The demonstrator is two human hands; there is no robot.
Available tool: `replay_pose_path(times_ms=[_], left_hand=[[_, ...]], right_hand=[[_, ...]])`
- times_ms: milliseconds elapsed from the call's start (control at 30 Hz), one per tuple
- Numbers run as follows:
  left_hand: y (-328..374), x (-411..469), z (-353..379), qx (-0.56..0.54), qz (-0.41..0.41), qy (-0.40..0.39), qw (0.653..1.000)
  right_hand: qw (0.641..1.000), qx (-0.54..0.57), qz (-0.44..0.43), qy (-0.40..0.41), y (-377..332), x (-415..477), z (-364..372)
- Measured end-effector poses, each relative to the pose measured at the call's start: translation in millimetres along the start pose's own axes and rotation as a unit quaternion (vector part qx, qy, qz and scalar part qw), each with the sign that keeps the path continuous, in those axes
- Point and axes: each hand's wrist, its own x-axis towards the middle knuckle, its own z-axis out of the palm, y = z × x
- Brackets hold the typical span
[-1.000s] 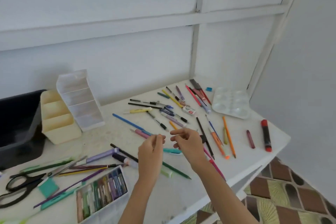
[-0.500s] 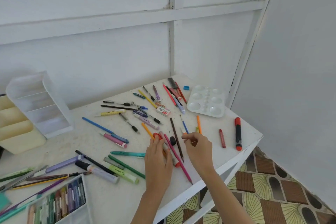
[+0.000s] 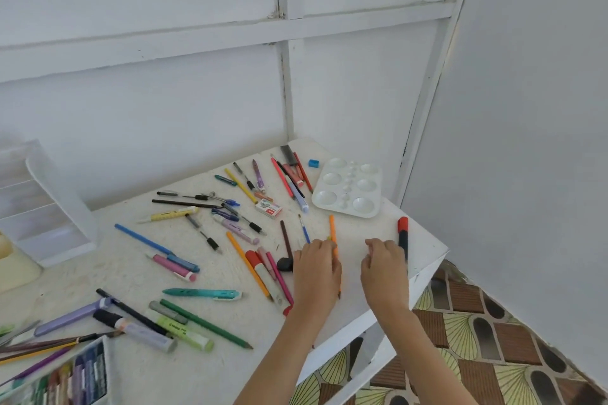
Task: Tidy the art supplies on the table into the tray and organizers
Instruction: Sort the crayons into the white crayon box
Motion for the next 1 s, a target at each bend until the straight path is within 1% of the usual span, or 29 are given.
replay_pose_path(times_ms=[33,100,167,233,300,367,433,500,567,667,767,833,933,1000], left_hand=[[1,2,4,0.015,-0.006,-0.010,1.000],[3,5,8,0.032,-0.023,-0.024,0.999],[6,6,9,0.035,-0.037,-0.028,0.998],[8,6,7,0.006,-0.046,-0.017,0.999],[9,4,2,-0.067,-0.068,0.007,0.995],[11,2,-7,-0.146,-0.111,0.035,0.982],[11,0,-21,-0.230,-0.169,0.069,0.956],[6,-6,-36,-0.308,-0.216,0.090,0.922],[-4,-16,-52,-0.355,-0.235,0.107,0.899],[-26,-34,-73,-0.378,-0.268,0.131,0.877],[-49,-56,-96,-0.383,-0.296,0.154,0.862],[-62,-74,-113,-0.392,-0.310,0.171,0.849],[-82,-104,-140,-0.389,-0.315,0.195,0.844],[-96,-126,-156,-0.393,-0.317,0.208,0.838]], right_hand=[[0.999,-0.027,-0.005,-0.017,1,0,1],[0.998,-0.053,-0.019,-0.023,3,0,4],[0.998,-0.047,-0.024,-0.013,5,2,5],[1.000,-0.012,-0.016,-0.014,5,3,4],[0.998,0.058,-0.006,-0.009,2,4,2],[0.989,0.145,-0.003,0.001,-3,2,1],[0.976,0.219,0.004,-0.006,-12,-2,0],[0.961,0.275,0.011,-0.019,-25,-9,-2],[0.944,0.324,0.020,-0.055,-42,-18,-4],[0.913,0.385,0.029,-0.133,-68,-39,-3],[0.898,0.398,0.007,-0.189,-95,-62,5],[0.884,0.405,0.013,-0.233,-112,-79,12],[0.864,0.411,0.009,-0.290,-136,-109,21],[0.857,0.414,-0.007,-0.308,-149,-131,30]])
